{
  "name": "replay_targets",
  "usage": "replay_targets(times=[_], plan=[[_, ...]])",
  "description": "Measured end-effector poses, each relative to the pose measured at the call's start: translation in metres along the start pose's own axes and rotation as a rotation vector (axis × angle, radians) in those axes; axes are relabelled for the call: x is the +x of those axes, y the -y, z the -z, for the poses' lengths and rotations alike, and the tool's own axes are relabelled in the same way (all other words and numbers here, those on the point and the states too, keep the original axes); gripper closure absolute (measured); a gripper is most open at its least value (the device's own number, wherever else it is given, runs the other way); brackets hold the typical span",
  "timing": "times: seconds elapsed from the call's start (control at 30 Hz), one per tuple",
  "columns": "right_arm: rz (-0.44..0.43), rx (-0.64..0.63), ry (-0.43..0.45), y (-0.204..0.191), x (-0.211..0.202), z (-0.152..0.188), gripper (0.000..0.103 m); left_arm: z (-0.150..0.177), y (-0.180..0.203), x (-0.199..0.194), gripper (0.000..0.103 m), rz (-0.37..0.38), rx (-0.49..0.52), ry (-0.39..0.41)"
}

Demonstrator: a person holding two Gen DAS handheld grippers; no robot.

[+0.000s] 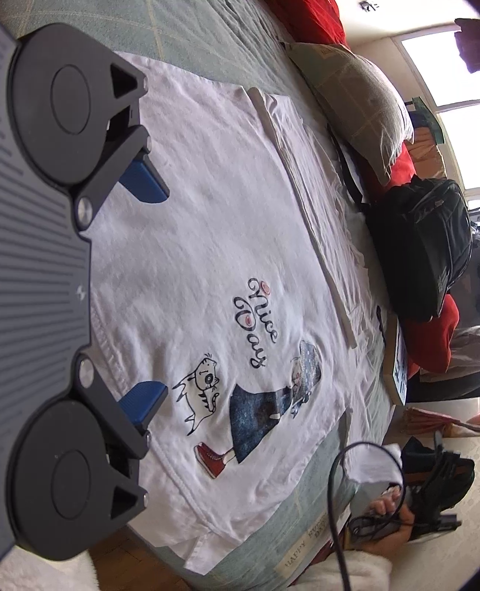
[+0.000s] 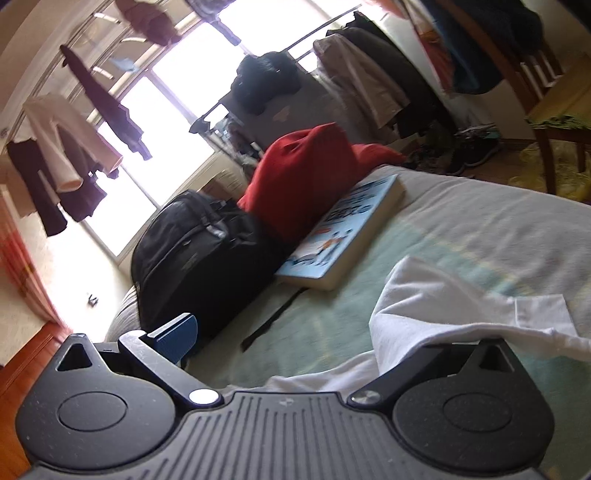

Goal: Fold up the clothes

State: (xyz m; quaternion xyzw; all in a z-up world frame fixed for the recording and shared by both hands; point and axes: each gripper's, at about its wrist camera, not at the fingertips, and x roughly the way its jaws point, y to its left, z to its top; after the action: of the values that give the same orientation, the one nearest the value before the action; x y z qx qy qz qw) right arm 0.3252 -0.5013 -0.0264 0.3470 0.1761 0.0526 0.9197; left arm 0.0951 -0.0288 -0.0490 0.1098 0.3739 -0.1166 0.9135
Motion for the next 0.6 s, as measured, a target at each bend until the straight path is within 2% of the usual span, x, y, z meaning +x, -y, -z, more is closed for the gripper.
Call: replay_targets(times=[0.17, 0.6], plan=[[-0.019, -0.020, -0.032, -0.029, 0.011, 0.007, 0.000, 0.002, -0.010, -0.007, 0.001, 0.015, 0.004, 0.002], [-0.086, -0.074, -0.104, -0.108, 0.041, 0.033, 0.000, 0.013, -0.044, -0.023, 0.001, -0.008, -0.033, 0.023]])
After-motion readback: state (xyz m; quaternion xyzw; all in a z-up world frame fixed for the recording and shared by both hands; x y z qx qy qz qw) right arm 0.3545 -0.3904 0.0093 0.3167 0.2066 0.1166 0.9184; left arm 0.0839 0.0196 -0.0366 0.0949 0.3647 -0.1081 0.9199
